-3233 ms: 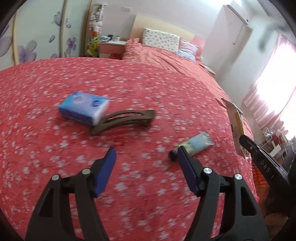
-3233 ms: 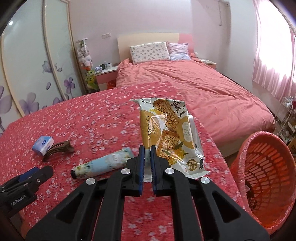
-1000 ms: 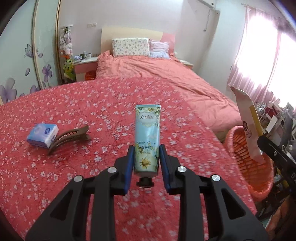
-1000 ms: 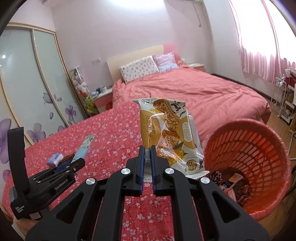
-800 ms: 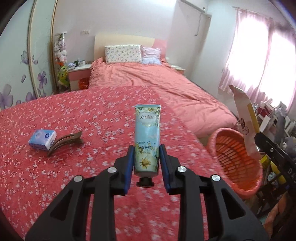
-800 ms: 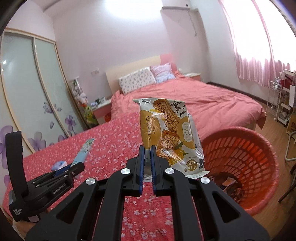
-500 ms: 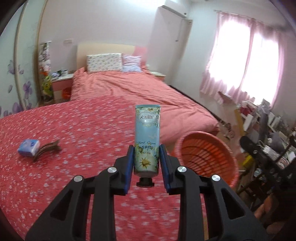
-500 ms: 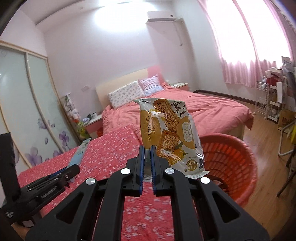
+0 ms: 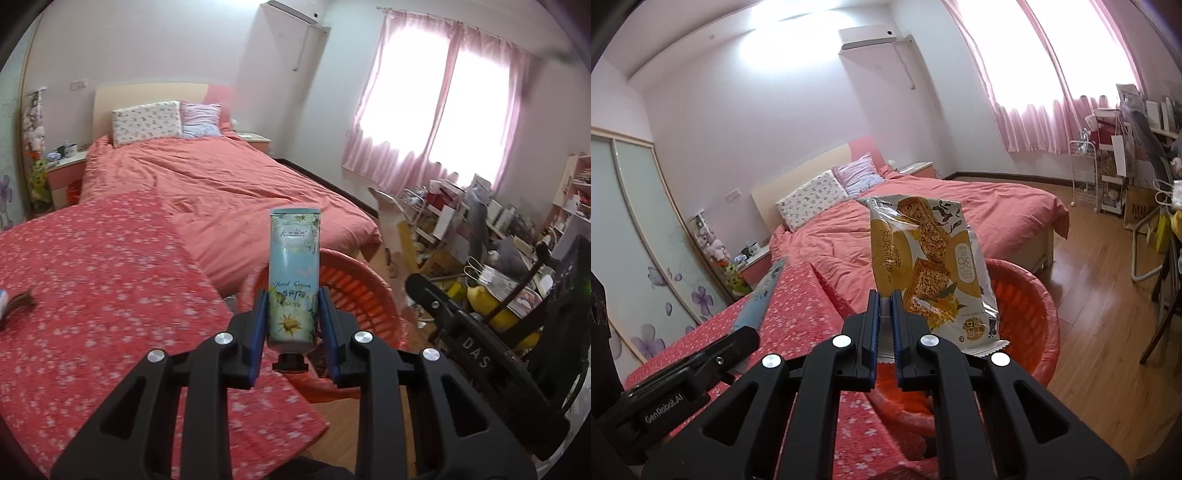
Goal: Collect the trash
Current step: 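Carry the hand-cream tube and snack packet over the orange basket, then open both tools to drop the tube and packet into the basket, then move both open tools toward the blue tissue pack and brown hair clip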
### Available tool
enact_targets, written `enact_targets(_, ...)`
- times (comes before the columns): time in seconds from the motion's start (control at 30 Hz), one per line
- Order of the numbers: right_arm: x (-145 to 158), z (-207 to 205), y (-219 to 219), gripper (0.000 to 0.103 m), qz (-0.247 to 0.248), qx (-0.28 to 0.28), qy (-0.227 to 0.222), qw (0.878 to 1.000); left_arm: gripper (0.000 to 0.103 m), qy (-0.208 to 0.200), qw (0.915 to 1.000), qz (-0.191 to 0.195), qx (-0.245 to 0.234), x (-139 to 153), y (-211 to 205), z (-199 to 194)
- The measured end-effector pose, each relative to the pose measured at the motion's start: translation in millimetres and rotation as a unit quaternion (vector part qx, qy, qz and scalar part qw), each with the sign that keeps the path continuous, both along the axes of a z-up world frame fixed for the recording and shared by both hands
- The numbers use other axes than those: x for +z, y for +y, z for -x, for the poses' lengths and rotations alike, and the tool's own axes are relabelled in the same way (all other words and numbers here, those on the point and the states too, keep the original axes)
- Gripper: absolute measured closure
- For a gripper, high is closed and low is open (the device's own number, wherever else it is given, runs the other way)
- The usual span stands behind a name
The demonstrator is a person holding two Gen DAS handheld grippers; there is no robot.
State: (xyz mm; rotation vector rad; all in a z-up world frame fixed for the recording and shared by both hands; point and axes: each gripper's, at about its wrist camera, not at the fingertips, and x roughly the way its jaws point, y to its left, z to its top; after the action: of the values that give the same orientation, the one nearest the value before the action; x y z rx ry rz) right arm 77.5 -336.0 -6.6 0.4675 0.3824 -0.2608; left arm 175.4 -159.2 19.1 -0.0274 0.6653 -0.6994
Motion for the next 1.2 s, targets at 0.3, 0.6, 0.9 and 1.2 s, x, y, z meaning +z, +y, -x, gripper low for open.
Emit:
enact_targets(0.3, -18.8, -7.8, -29.8, 0.096, -0.037, -0.009, 0.005, 0.999, 0.075, 0.039, 0.9988, -0.01, -0.028, -35.2, -48.0, -19.8)
enact_targets(0.6, -43.3, -24.5, -50.2, 0.079, -0.083, 0.015, 0.035, 0.996, 0.059, 0.075, 0.9963, -0.042, -0.007, -71.7, -63.4, -48.3)
enact_targets(0.9, -35.0, -18.9, -34.3, 0.063, -0.059, 0.006, 0.048, 0.997, 0.053, 0.066, 0.9953, -0.059, 0.039, -72.3, -18.8, -56.2)
enact_targets(1.2, -18.9, -34.7, 2.3, 0.063, -0.019, 0.047, 0.057, 0.997, 0.048, 0.049, 0.99, -0.085, 0.101, -62.9, 52.2, -57.4)
